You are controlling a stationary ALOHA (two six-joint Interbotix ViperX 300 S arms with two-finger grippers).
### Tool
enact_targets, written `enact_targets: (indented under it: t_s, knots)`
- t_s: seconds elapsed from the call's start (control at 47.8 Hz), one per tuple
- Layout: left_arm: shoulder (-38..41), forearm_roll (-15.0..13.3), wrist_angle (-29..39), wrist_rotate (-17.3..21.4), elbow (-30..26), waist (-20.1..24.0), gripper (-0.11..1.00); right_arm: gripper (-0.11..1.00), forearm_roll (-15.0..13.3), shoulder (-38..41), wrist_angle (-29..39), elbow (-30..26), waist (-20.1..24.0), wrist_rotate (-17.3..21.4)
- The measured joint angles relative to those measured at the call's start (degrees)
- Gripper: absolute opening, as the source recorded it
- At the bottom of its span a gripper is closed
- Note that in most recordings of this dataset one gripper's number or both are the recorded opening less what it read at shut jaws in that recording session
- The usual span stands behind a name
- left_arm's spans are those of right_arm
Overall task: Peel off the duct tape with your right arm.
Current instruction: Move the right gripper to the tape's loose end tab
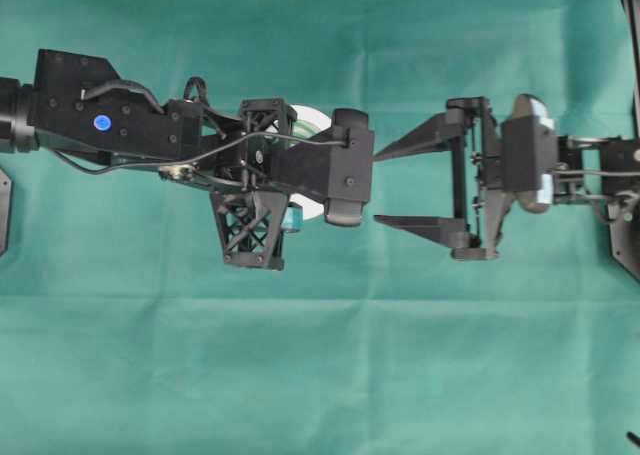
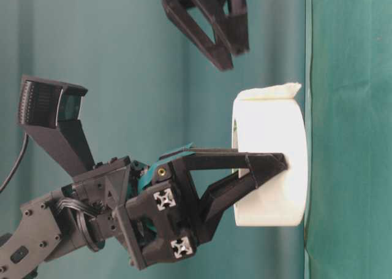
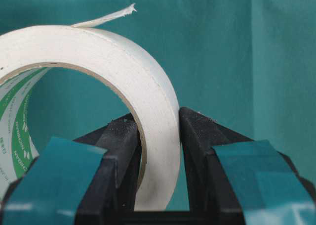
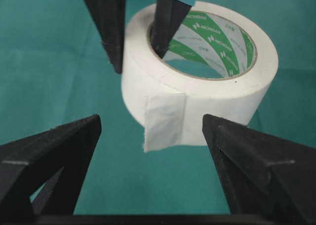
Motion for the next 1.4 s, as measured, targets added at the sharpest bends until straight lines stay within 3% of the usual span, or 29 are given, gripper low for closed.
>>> enact_targets:
  t_s: [0.984, 1.047, 1.236, 1.277, 1.403]
  knots:
    - [0.00, -0.09, 0.09, 0.26, -0.70, 0.70, 0.20, 0.74, 4.83, 6.68, -1.23, -3.25, -1.05, 0.00]
    - [0.00, -0.09, 0.09, 0.26, -0.70, 0.70, 0.21, 0.66, 5.27, 6.86, -1.23, -3.34, -1.05, 0.00]
    - [0.00, 0.00, 0.18, 0.26, -0.62, 0.70, 0.21, 0.13, 6.68, 6.86, -1.23, -3.25, -1.23, 0.09]
    - [0.00, -0.09, 0.18, 0.26, -0.70, 0.79, 0.21, 0.08, 6.94, 6.86, -1.23, -3.25, -1.32, 0.09]
    - [-0.09, 0.00, 0.44, 0.26, -0.70, 0.97, 0.21, 0.06, 7.21, 6.86, -1.23, -3.25, -1.14, 0.09]
